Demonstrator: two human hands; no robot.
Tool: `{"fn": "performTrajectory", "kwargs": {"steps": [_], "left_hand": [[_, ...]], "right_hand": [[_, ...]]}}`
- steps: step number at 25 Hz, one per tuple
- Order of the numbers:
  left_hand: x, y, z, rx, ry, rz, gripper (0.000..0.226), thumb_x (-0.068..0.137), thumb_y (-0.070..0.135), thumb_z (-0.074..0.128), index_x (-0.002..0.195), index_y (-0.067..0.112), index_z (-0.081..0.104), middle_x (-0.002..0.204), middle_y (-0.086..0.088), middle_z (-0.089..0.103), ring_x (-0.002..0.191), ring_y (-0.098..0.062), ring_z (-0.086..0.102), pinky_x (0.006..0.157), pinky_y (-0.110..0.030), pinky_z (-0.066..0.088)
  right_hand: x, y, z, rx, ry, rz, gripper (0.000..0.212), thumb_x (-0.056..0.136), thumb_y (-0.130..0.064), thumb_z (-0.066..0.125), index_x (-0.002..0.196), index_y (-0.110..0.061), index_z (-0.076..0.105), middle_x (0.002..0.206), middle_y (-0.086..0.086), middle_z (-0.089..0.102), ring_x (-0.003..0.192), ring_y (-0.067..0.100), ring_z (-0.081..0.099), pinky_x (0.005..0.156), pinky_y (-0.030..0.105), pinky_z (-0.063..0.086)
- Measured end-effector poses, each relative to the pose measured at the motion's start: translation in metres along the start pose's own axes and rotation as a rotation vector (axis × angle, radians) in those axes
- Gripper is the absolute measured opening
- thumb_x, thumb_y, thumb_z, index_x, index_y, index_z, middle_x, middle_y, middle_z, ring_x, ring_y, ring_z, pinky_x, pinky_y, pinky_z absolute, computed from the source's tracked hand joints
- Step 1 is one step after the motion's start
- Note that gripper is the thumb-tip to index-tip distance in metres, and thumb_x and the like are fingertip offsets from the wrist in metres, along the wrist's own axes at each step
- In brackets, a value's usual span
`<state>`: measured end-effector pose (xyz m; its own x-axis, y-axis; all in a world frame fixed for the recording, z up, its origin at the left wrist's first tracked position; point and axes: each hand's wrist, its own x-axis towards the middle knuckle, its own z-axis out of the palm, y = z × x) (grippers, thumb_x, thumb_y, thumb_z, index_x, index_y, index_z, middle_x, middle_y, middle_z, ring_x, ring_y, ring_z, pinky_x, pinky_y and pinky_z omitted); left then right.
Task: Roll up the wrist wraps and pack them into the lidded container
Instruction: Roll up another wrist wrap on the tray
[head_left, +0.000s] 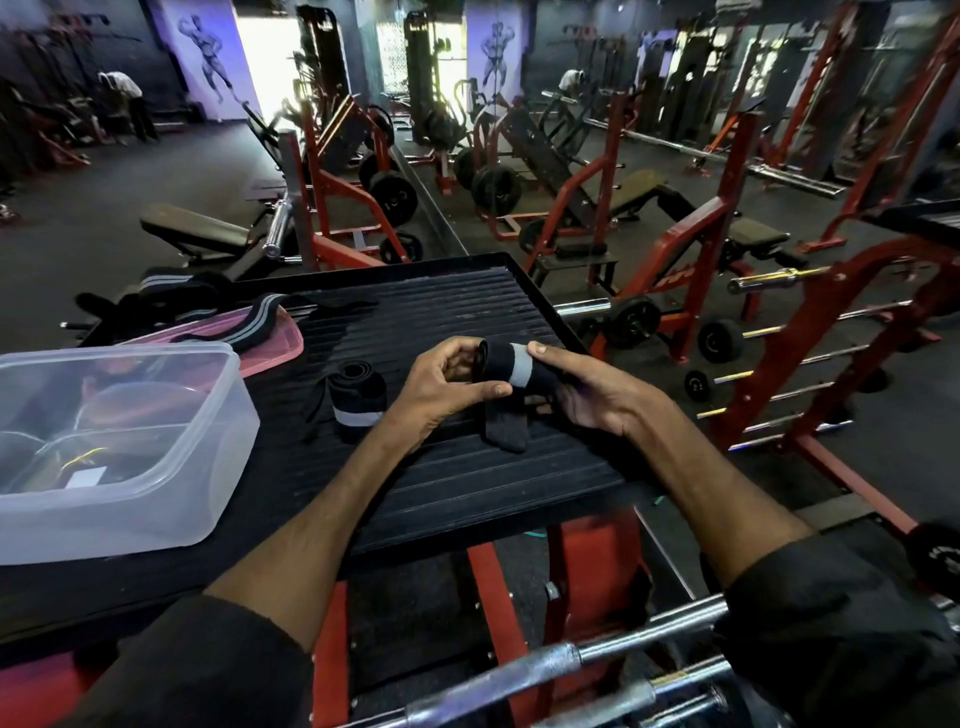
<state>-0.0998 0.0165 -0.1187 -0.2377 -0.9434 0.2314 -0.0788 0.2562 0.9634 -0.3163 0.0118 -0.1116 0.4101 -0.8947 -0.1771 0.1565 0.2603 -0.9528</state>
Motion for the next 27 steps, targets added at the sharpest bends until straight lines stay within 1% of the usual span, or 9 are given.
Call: {"fn": "performTrajectory", "kwargs": {"steps": [3,6,7,9,12,15,19,23,27], "left_hand": [[-0.002,-0.001,-0.001,-0.004,-0.026,0.002,0.047,0.072,0.004,0.087,0.112,0.018,0.065,0.109,0.0,0.073,0.102,-0.007,0.07,0.089,-0.021,0.055],[0.0,-0.005,-0.004,-0.125,-0.17,-0.145,0.059,0.078,0.004,0.082,0.129,0.022,0.058,0.128,-0.004,0.067,0.118,-0.016,0.065,0.098,-0.034,0.055],[0.0,-0.005,-0.006,-0.186,-0.224,-0.217,0.059,0.08,0.009,0.082,0.132,0.024,0.056,0.133,-0.004,0.064,0.121,-0.018,0.064,0.1,-0.038,0.054],[0.0,-0.005,-0.007,-0.23,-0.28,-0.306,0.054,0.083,0.025,0.078,0.133,0.027,0.057,0.136,-0.004,0.062,0.122,-0.017,0.064,0.099,-0.036,0.054],[0.001,-0.008,-0.005,-0.084,-0.353,-0.316,0.047,0.087,0.033,0.073,0.131,0.028,0.057,0.126,0.006,0.069,0.121,-0.012,0.063,0.1,-0.028,0.049],[-0.004,-0.01,-0.002,0.053,-0.433,-0.248,0.054,0.085,0.034,0.078,0.134,0.025,0.056,0.132,0.01,0.065,0.128,-0.008,0.057,0.109,-0.029,0.043],[-0.008,0.001,0.003,0.021,-0.232,-0.147,0.038,0.083,0.016,0.081,0.114,0.029,0.063,0.115,0.015,0.069,0.107,0.012,0.062,0.095,-0.013,0.045],[-0.006,-0.005,-0.004,0.394,0.012,0.203,0.068,0.067,0.039,0.09,0.128,0.026,0.062,0.129,0.009,0.066,0.121,-0.005,0.059,0.107,-0.03,0.046],[-0.011,-0.009,-0.012,0.652,-0.008,0.43,0.074,0.073,0.044,0.085,0.137,0.019,0.057,0.13,0.002,0.066,0.119,-0.012,0.061,0.101,-0.038,0.049]], "right_hand": [[0.0,0.0,-0.001,-0.038,0.052,-0.038,0.037,0.091,-0.035,0.071,0.123,-0.015,0.068,0.115,0.01,0.071,0.1,0.025,0.067,0.09,0.043,0.053],[0.002,0.002,0.005,-0.035,0.174,-0.131,0.035,0.083,-0.023,0.078,0.116,-0.022,0.066,0.105,-0.002,0.072,0.095,0.016,0.067,0.071,0.031,0.058],[0.002,0.003,0.006,-0.029,0.19,-0.158,0.038,0.078,-0.018,0.082,0.114,-0.023,0.068,0.103,-0.004,0.072,0.094,0.015,0.067,0.071,0.03,0.056],[0.001,0.003,0.006,-0.004,0.176,-0.196,0.047,0.069,-0.005,0.082,0.112,-0.02,0.071,0.104,0.001,0.072,0.096,0.019,0.067,0.083,0.033,0.054],[0.0,0.003,0.009,-0.047,0.075,-0.207,0.055,0.061,0.011,0.072,0.108,-0.018,0.073,0.11,0.009,0.071,0.106,0.022,0.067,0.098,0.035,0.051],[0.0,0.005,0.016,-0.022,0.007,-0.237,0.051,0.062,0.017,0.065,0.101,-0.016,0.071,0.11,0.009,0.074,0.108,0.022,0.068,0.096,0.033,0.054],[0.0,0.001,0.02,0.139,-0.022,-0.288,0.054,0.06,0.02,0.059,0.1,-0.015,0.068,0.11,0.007,0.075,0.104,0.022,0.07,0.09,0.034,0.057],[0.002,-0.001,0.016,0.093,-0.056,-0.266,0.075,0.066,0.031,0.053,0.127,-0.012,0.06,0.12,0.01,0.071,0.109,0.022,0.068,0.081,0.03,0.06],[-0.005,-0.012,0.018,-0.189,-0.096,-0.134,0.08,0.074,0.027,0.062,0.142,-0.014,0.052,0.128,0.01,0.061,0.113,0.018,0.065,0.08,0.026,0.057]]}}
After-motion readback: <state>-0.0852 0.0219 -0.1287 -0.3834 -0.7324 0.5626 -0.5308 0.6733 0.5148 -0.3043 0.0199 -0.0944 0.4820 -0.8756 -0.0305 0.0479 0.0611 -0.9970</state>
